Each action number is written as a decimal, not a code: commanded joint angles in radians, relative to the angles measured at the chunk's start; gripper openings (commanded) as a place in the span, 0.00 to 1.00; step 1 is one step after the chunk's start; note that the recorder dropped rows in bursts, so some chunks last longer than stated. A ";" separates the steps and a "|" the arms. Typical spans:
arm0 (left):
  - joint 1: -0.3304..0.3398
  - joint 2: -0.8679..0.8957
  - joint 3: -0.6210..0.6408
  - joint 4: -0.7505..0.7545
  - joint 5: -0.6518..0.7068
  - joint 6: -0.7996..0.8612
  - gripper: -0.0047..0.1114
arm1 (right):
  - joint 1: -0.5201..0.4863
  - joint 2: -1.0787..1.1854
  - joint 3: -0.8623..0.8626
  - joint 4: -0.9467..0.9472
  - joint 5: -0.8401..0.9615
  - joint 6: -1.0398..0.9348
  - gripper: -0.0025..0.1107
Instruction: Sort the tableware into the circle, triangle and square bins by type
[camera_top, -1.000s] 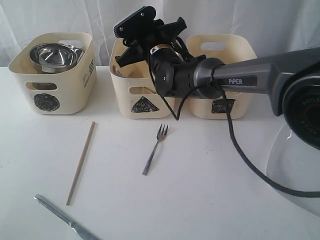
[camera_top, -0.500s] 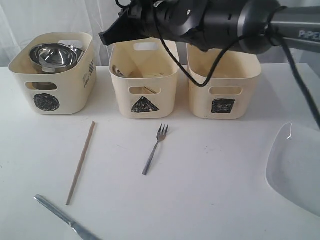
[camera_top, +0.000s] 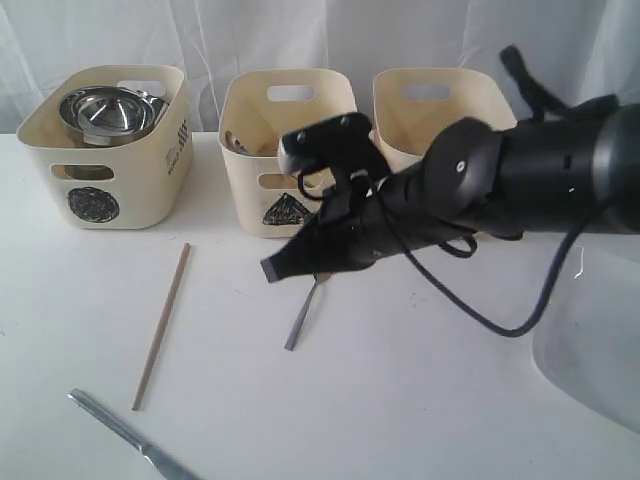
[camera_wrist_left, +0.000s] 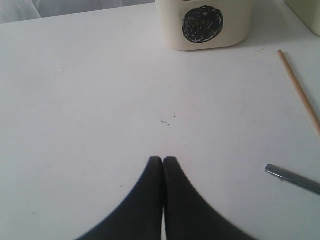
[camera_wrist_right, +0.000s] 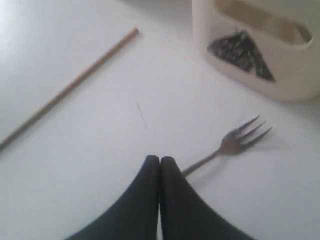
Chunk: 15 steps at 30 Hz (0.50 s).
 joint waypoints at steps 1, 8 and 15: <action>0.000 -0.004 0.004 -0.006 -0.003 0.002 0.04 | 0.000 0.116 -0.007 -0.065 0.073 0.005 0.02; 0.000 -0.004 0.004 -0.006 -0.003 0.002 0.04 | 0.000 0.217 -0.088 -0.154 0.161 0.144 0.02; 0.000 -0.004 0.004 -0.006 -0.003 0.002 0.04 | 0.000 0.217 -0.145 -0.154 0.133 0.313 0.02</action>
